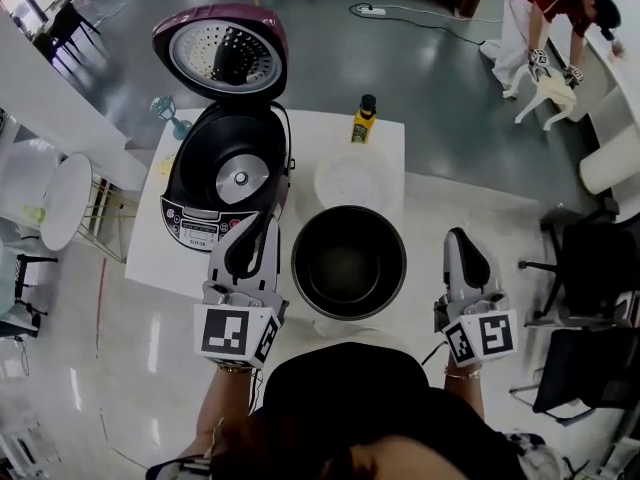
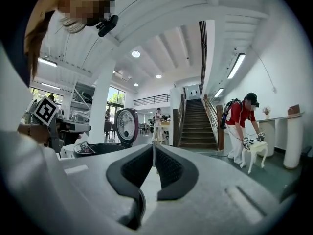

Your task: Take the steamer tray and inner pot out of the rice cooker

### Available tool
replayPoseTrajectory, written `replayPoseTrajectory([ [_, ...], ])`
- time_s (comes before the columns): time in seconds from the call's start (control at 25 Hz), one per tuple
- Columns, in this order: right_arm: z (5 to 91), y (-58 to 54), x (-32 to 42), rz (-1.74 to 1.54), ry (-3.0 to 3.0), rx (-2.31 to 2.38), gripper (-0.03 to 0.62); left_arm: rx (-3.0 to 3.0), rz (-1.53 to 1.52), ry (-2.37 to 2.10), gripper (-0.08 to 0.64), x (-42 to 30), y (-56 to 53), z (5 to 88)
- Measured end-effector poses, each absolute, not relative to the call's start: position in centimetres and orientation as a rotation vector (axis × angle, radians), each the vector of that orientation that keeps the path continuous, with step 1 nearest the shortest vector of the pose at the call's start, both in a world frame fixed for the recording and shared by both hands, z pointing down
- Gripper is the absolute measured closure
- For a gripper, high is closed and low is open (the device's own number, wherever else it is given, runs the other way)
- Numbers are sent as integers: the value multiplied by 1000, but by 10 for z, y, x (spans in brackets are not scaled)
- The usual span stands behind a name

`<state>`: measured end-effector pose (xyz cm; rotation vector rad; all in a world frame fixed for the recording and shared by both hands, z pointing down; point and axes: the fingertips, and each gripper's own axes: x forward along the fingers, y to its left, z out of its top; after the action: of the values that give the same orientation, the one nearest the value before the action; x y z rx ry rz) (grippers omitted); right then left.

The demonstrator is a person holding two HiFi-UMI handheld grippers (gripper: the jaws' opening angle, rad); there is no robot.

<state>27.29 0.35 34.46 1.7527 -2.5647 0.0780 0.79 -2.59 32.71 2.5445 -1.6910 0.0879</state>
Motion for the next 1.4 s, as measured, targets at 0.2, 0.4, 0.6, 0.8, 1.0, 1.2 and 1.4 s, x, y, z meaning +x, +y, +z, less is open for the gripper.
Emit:
replayPoseTrajectory([
  [0.2, 347, 7, 272, 81, -2555, 1731, 588, 2527, 83, -1657, 529, 11, -26, 329],
  [0.4, 351, 7, 266, 90, -2556, 1706, 586, 2520, 124, -1677, 529, 8, -23, 335],
  [0.6, 353, 7, 263, 83, -2553, 1685, 588, 2502, 138, -1699, 529, 2, -20, 342],
  [0.8, 353, 7, 260, 69, -2550, 1671, 588, 2504, 156, -1705, 529, 1, -20, 343],
  [1.0, 357, 10, 261, 96, -2551, 1677, 588, 2513, 170, -1693, 529, 3, -18, 345],
  [1.2, 357, 9, 261, 88, -2549, 1681, 588, 2506, 132, -1666, 557, 1, -17, 347],
  [1.4, 357, 9, 261, 91, -2545, 1679, 588, 2497, 121, -1663, 557, -2, -19, 348],
])
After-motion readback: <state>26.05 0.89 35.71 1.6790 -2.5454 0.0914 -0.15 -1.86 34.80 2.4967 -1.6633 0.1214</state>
